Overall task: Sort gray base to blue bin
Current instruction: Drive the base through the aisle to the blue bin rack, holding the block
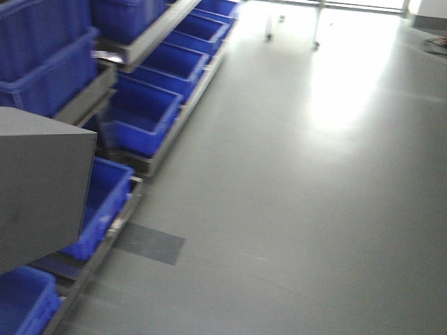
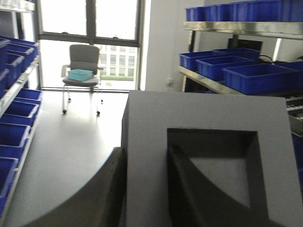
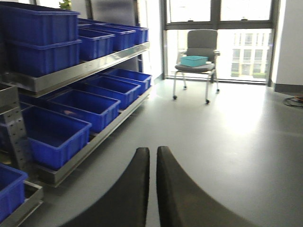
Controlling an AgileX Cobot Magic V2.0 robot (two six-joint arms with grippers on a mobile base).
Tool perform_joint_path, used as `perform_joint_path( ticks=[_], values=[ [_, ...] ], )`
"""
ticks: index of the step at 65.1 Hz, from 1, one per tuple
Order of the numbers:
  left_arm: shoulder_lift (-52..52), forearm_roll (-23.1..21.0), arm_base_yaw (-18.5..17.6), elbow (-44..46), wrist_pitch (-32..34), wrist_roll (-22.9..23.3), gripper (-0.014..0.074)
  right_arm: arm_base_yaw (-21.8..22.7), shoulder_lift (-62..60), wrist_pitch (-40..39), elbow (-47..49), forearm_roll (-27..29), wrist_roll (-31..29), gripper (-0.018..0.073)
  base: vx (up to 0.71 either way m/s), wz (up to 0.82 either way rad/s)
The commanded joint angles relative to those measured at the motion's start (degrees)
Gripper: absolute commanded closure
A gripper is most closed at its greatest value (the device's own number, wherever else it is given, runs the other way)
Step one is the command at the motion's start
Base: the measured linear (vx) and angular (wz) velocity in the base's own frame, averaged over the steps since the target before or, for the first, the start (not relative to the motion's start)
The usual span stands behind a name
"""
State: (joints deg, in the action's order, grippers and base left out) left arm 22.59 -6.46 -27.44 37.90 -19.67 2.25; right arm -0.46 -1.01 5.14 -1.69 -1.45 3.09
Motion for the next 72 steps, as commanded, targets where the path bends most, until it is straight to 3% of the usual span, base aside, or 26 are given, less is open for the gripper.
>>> perform_joint_path(
  ticks=[1,72],
  values=[
    [0.5,-0.5,-0.2,1.7,6.2,0.2,0.0592,0.2,-0.4,-4.2,-0.1,-0.3,-0.4,0.0564,0.28,0.82],
    [0.5,-0.5,-0.2,1.7,6.2,0.2,0.0592,0.2,-0.4,-4.2,-0.1,-0.3,-0.4,0.0564,0.22,0.69]
  ],
)
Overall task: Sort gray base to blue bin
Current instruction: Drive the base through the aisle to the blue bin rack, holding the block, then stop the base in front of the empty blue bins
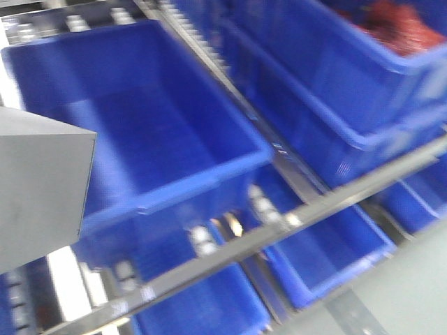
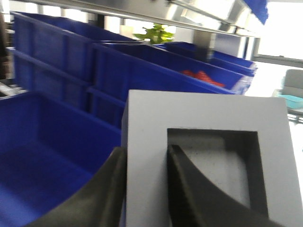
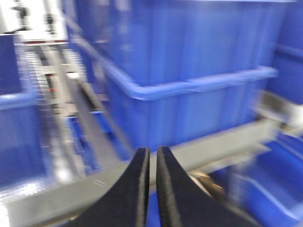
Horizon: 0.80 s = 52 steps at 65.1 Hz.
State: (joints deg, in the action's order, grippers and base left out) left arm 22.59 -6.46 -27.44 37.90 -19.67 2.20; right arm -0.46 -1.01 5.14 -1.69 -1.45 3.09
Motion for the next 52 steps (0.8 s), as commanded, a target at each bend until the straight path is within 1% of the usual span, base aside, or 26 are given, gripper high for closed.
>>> perform_joint_path(
  ticks=[1,16,27,52],
  values=[
    [0.5,-0.5,-0.2,1.7,6.2,0.3,0.0592,0.2,-0.4,-4.2,-0.1,-0.3,-0.4,0.0564,0.17,0.7],
    [0.5,-0.5,-0.2,1.7,6.2,0.3,0.0592,0.2,-0.4,-4.2,-0.1,-0.3,-0.4,0.0564,0.18,0.7],
    [0.5,-0.5,-0.2,1.7,6.2,0.3,0.0592,0.2,-0.4,-4.2,-0.1,-0.3,-0.4,0.0564,0.14,0.56],
    [0.5,-0.5,-0.2,1.7,6.2,0.3,0.0592,0.2,-0.4,-4.2,-0.1,-0.3,-0.4,0.0564,0.07,0.29]
  ],
)
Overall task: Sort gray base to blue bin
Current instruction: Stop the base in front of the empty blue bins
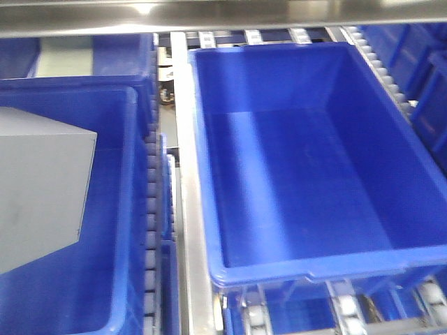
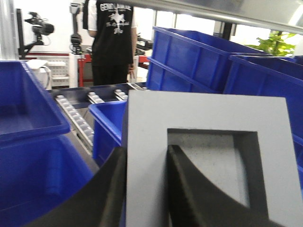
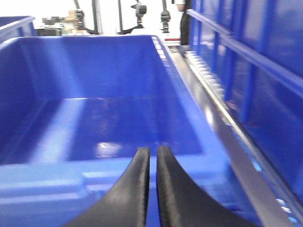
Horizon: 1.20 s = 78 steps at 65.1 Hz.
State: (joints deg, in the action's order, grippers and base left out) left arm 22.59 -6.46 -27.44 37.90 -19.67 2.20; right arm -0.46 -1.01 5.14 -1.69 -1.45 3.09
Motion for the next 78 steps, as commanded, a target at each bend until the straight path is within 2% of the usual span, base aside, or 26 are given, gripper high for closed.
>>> perform_joint_path(
  ticks=[1,37,78],
  values=[
    [0.5,-0.5,-0.2,1.7,6.2,0.3,0.0592,0.2,-0.4,-4.2,-0.1,-0.3,-0.4,0.0564,0.05,0.22],
    [0.5,-0.5,-0.2,1.7,6.2,0.3,0.0592,0.2,-0.4,-4.2,-0.1,-0.3,-0.4,0.0564,0.04,0.16],
    [0.5,-0.5,-0.2,1.7,6.3,0.3,0.0592,0.2,-0.4,-4.2,-0.1,-0.3,-0.4,0.0564,0.0,0.01]
  ],
)
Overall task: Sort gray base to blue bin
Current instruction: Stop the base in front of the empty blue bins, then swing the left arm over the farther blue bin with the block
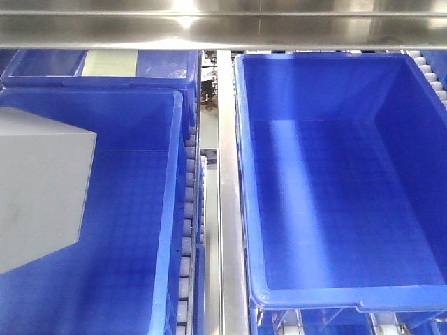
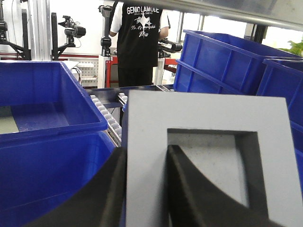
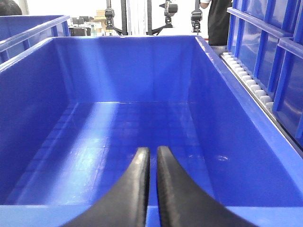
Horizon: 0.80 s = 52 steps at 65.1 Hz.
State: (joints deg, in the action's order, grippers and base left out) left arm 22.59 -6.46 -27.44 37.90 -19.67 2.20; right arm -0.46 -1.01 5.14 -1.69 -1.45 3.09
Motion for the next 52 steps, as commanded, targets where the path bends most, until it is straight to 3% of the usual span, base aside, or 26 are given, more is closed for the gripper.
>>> perform_joint_path(
  ticks=[1,19,28,33,38,47,52],
  values=[
    [0.5,-0.5,-0.2,1.7,6.3,0.3,0.0592,0.2,-0.4,-4.2,-0.1,-0.3,-0.4,0.0564,0.0,0.0],
    [0.5,-0.7,-0.2,1.7,5.6,0.3,0.0592,0.2,-0.4,-4.2,-0.1,-0.3,-0.4,0.0564,0.0,0.0],
    [2.6,-5.4,-0.3,1.7,4.2,-0.3,0.0592,0.2,-0.4,-4.2,-0.1,-0.3,-0.4,0.0564,0.0,0.0],
    [5.5,-10.6,-0.3,1.7,2.9,-3.3,0.0592,0.2,-0.4,-4.2,-0.1,-0.3,-0.4,0.0564,0.0,0.0],
    [9.0,-19.2,-0.3,1.7,2.4,-9.9,0.0592,0.2,-0.4,-4.2,-0.1,-0.3,-0.4,0.0564,0.0,0.0],
    [16.4,-37.9,-0.3,1.7,2.5,-26.6,0.0592,0.2,-0.4,-4.2,-0.1,-0.3,-0.4,0.0564,0.0,0.0],
    [20.4,-52.0,-0.3,1.7,2.1,-39.2,0.0592,0.2,-0.4,-4.2,-0.1,-0.3,-0.4,0.0564,0.0,0.0]
  ],
)
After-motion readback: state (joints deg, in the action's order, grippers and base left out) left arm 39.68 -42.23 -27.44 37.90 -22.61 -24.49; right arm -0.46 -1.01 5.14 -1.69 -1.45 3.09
